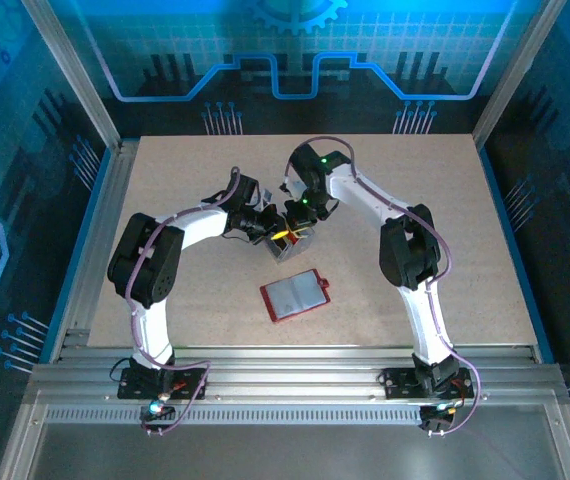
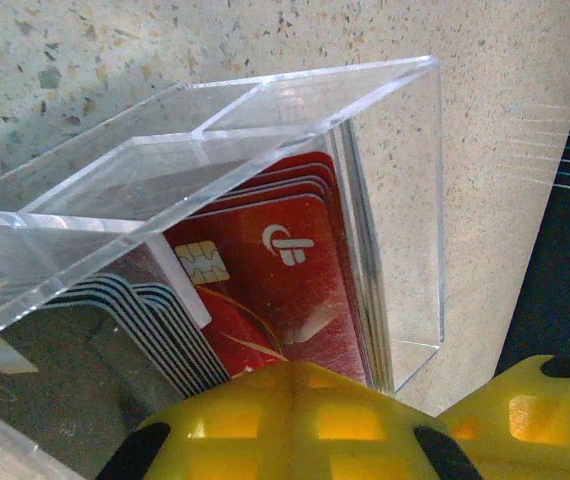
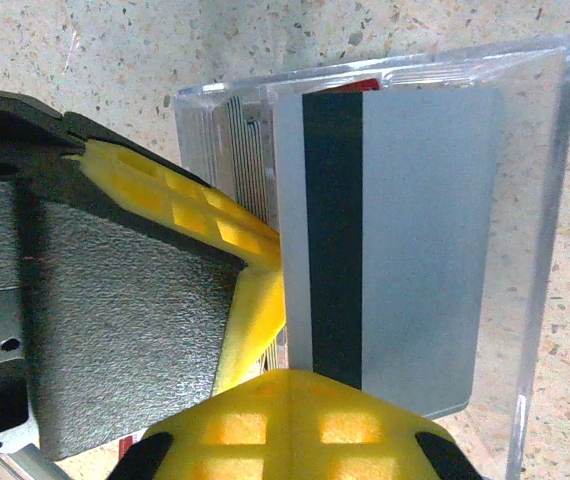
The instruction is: Put the credit cards into the card holder
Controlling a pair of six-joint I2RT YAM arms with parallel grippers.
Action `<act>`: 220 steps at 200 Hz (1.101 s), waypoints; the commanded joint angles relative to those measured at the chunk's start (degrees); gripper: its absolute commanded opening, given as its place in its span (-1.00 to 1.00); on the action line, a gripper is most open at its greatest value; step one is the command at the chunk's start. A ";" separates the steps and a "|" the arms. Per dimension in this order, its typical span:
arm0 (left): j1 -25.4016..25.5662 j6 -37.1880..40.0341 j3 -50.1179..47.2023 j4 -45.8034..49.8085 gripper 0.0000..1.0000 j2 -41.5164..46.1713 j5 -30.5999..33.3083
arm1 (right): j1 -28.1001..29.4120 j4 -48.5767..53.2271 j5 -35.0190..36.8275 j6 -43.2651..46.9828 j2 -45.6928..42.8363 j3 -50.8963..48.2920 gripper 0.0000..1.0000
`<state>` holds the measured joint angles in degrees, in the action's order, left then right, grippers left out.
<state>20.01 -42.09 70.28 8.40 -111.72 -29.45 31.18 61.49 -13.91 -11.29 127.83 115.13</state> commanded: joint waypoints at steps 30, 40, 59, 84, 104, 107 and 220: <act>-1.11 -0.16 -2.94 4.60 -0.98 -2.45 4.71 | 0.90 2.31 -2.53 1.09 -2.36 1.02 -0.70; -1.15 -0.20 -2.96 4.69 -0.98 -2.23 4.62 | 0.49 2.01 -2.61 1.03 -2.75 0.89 -0.69; -1.37 -0.60 -3.21 3.90 -0.98 -1.30 3.21 | -0.48 1.74 -1.81 0.56 -3.11 1.01 -0.62; -1.81 -1.21 -2.78 3.12 -0.98 0.54 1.10 | -1.08 2.05 -0.77 0.47 -2.70 1.94 -0.53; -2.51 -3.12 -3.03 1.07 -0.98 2.12 -1.71 | -1.45 2.31 -0.26 0.46 -1.93 2.79 -0.46; -2.61 -3.24 -3.12 0.96 -0.98 2.46 -1.90 | -1.47 2.25 -0.10 0.48 -1.89 2.86 -0.45; -4.01 -2.83 -6.17 1.99 -0.96 6.31 -0.53 | -1.79 3.53 0.73 0.99 3.68 7.19 -0.31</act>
<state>16.27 -45.10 65.34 8.54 -105.25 -30.70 29.82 62.65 -12.62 -10.87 128.73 120.20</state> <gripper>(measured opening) 0.053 0.343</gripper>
